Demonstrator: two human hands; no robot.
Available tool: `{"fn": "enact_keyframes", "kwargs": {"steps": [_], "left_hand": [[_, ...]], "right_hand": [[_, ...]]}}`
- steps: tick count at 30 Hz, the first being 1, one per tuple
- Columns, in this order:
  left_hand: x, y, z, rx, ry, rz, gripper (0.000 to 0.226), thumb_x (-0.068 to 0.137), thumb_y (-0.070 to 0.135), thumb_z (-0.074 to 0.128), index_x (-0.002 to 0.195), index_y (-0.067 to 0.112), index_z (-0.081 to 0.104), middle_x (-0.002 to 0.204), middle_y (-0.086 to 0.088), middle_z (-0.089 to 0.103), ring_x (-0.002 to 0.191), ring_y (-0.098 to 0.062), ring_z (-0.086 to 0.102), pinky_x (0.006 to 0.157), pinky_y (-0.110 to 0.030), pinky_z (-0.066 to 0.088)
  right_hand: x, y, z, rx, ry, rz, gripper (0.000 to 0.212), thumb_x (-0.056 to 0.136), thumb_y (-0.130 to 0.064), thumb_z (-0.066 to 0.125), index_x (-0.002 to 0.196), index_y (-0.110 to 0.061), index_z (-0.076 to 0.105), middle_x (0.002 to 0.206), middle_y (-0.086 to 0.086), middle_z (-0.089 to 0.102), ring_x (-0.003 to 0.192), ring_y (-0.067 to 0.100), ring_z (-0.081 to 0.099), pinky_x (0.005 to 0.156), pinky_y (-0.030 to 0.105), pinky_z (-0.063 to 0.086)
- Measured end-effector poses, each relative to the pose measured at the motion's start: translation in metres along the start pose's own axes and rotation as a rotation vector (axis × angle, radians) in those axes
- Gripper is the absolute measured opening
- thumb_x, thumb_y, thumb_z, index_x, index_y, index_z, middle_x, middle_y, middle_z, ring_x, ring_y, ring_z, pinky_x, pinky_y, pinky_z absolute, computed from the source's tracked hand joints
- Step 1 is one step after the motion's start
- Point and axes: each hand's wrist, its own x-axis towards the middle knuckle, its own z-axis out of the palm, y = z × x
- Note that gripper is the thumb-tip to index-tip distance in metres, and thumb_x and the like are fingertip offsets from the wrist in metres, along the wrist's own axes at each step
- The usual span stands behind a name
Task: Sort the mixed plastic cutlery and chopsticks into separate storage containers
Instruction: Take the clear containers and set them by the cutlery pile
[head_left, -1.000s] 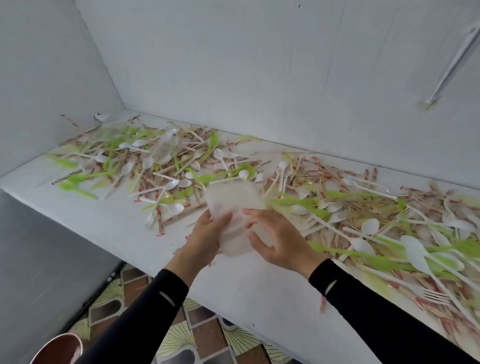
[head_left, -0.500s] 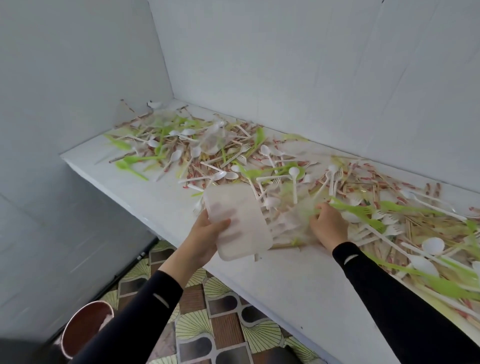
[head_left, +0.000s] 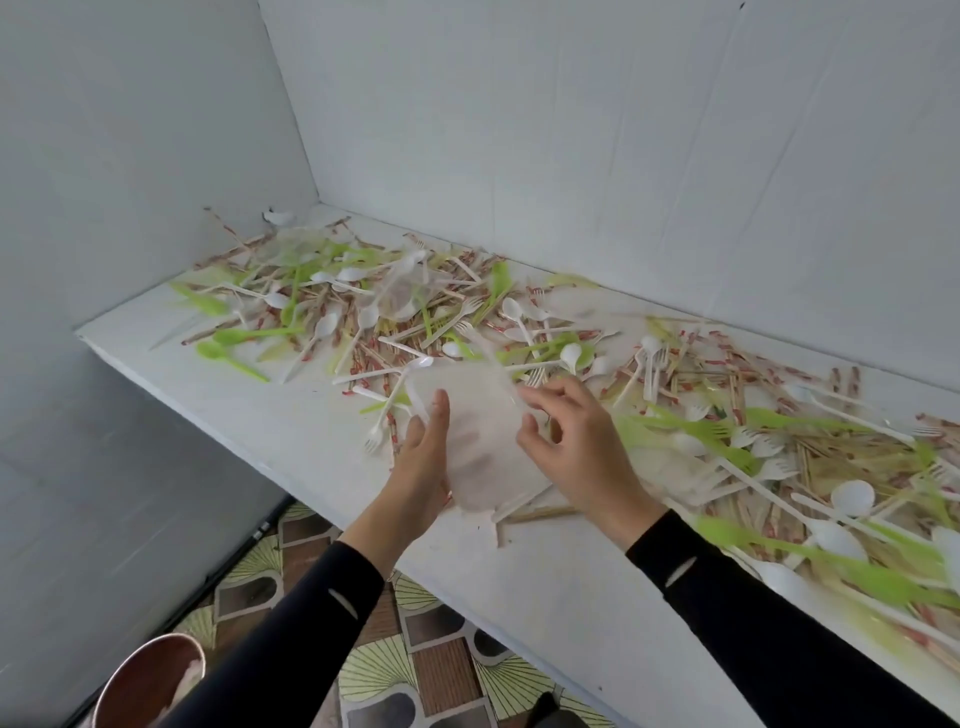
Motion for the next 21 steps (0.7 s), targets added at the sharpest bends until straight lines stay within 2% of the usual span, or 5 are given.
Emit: {"fn": "enact_keyframes", "kwargs": {"steps": [2,6,9,15,21], "left_hand": [[0.006,0.001,0.012,0.013,-0.052,-0.020,0.101,0.067,0.079,0.068,0.145,0.026,0.031,0.151,-0.002,0.042,0.131,-0.021,0.051,0.100,-0.045,0.049],[0.012,-0.001,0.032,-0.041,-0.062,0.036,0.050,0.091,0.031,0.068,0.129,0.011,0.043,0.119,-0.012,0.067,0.102,-0.026,0.071,0.079,-0.040,0.059],[0.019,-0.002,0.037,-0.043,-0.077,0.121,0.025,0.101,0.020,0.054,0.125,0.015,0.053,0.106,-0.006,0.074,0.093,-0.023,0.073,0.067,-0.034,0.059],[0.037,-0.009,0.031,-0.039,-0.063,0.065,0.040,0.100,0.019,0.053,0.139,0.012,0.046,0.124,-0.011,0.067,0.104,-0.027,0.069,0.072,-0.038,0.060],[0.053,-0.003,0.043,-0.039,-0.064,0.037,0.041,0.099,0.023,0.055,0.137,0.009,0.049,0.123,-0.016,0.066,0.100,-0.029,0.070,0.068,-0.040,0.060]], "right_hand": [[-0.010,-0.007,0.016,-0.042,-0.061,-0.084,0.034,0.088,-0.016,0.063,0.121,-0.010,0.068,0.099,-0.003,0.054,0.059,-0.003,0.041,0.061,0.015,0.040],[-0.015,-0.009,0.023,0.033,-0.196,-0.063,0.027,0.095,-0.028,0.054,0.113,-0.014,0.068,0.096,-0.006,0.051,0.059,0.008,0.046,0.060,0.026,0.047],[-0.004,0.020,0.000,0.050,-0.024,0.086,0.024,0.097,-0.023,0.053,0.110,-0.013,0.071,0.095,-0.006,0.058,0.064,0.006,0.053,0.067,0.020,0.047],[-0.018,0.117,-0.050,-0.354,-0.278,0.545,0.041,0.097,-0.011,0.046,0.136,-0.014,0.055,0.133,0.008,0.055,0.120,0.026,0.052,0.097,0.039,0.047],[-0.016,0.137,-0.060,-0.523,-0.382,0.535,0.042,0.098,-0.011,0.044,0.138,-0.019,0.054,0.122,0.005,0.058,0.113,0.027,0.052,0.095,0.040,0.043]]}}
